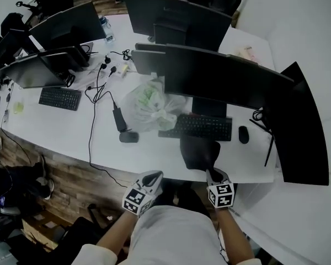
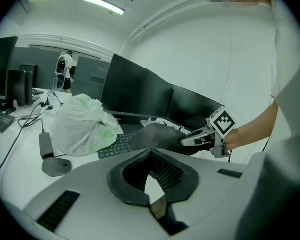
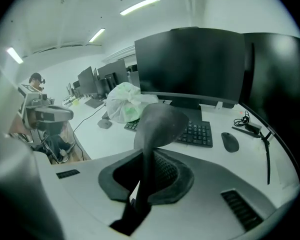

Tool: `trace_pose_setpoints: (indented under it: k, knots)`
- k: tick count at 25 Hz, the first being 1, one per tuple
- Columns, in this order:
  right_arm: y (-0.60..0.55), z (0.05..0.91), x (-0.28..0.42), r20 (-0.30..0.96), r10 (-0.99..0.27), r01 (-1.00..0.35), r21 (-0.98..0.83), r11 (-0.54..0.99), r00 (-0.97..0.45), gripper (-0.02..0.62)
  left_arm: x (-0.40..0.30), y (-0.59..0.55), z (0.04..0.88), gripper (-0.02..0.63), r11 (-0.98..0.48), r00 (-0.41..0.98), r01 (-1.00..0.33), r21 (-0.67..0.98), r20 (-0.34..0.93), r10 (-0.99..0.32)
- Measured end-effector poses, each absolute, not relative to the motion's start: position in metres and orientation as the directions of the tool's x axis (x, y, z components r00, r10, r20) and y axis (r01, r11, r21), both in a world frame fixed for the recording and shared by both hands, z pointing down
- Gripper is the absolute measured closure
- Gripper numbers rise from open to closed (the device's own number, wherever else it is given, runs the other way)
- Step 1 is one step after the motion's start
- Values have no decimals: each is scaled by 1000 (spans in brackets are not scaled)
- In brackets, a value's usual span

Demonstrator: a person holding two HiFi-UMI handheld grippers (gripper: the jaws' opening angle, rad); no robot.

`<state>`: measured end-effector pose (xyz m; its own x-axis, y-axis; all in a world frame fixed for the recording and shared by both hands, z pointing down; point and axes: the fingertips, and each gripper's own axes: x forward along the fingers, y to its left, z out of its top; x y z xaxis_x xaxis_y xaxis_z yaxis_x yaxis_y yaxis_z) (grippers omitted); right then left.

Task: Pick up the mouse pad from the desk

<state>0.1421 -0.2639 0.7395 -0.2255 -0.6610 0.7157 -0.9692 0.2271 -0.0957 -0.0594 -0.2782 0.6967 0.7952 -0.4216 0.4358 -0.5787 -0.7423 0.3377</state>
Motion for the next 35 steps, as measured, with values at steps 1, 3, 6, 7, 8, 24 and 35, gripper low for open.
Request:
trace_pose_setpoints:
  k: [1,3,6,7,8,24,35]
  knots:
    - [-264,732,145,706,-672,-970,-91,224,-222,552,-58,-278,692,591,-747,797,-577,331,429,-426]
    - [-265,718,151,686,-695,-972,-83,219,-215,552,-54,-279,683,591,-753,799,-575,320,417,-433]
    - [-261,697,163,661,-722,-975,-80,207,-207,552,-47,-277,671,591,-752,797,-582,309,400,-452]
    - [-260,690,168,652,-730,-976,-82,200,-205,552,-45,-277,667,591,-751,796,-585,306,393,-460]
    - [-258,683,172,642,-739,-977,-87,193,-203,551,-41,-276,664,591,-750,795,-588,304,386,-468]
    - [-170,594,214,521,-788,-945,-189,267,-327,551,9,-197,609,591,-643,753,-658,392,307,-583]
    - [-117,554,239,467,-810,-935,-176,309,-355,551,10,-130,577,591,-636,713,-702,322,327,-621]
